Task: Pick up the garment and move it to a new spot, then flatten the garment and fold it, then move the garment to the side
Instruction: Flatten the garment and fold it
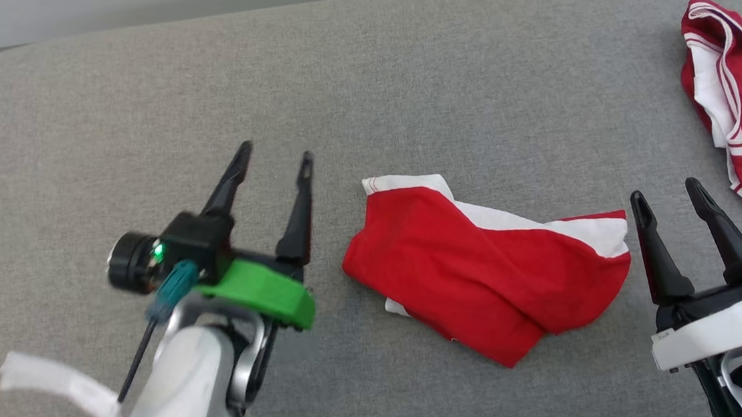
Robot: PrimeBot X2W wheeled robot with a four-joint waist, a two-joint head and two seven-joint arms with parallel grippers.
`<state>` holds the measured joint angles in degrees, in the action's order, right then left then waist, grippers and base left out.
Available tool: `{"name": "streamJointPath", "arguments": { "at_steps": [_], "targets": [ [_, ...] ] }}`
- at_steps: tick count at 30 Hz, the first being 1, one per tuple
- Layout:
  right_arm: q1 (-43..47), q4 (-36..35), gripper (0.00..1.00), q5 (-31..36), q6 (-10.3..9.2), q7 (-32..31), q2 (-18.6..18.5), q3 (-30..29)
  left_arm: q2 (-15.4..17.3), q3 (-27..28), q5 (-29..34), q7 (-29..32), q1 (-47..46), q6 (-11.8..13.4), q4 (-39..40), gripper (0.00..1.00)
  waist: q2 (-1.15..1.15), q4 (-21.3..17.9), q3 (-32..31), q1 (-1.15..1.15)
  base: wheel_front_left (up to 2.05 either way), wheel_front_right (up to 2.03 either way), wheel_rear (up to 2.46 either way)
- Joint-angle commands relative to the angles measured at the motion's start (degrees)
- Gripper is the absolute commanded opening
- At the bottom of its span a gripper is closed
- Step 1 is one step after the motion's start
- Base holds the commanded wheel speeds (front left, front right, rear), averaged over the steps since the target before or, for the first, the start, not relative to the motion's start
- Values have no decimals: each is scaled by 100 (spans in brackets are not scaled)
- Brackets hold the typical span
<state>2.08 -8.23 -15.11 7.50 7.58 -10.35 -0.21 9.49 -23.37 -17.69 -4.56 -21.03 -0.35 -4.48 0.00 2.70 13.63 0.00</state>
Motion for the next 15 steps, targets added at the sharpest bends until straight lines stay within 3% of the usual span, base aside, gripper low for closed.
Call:
{"name": "streamJointPath", "arguments": {
  "at_steps": [1,7,15],
  "targets": [
    [-106,5,100,-55,-3,-5,-24,32,-59,-107,-6,170,-328,-119,-212,100,0,-53,282,0,0,0,0],
    [-315,107,100,-77,-3,36,4,152,-371,-622,-232,910,-1366,-544,-1709,100,0,-275,598,0,0,0,0],
    [-402,295,100,-120,-3,97,23,142,-468,-1198,-522,1438,-2170,-711,-3210,100,0,-465,723,0,0,0,0]
  ]
}}
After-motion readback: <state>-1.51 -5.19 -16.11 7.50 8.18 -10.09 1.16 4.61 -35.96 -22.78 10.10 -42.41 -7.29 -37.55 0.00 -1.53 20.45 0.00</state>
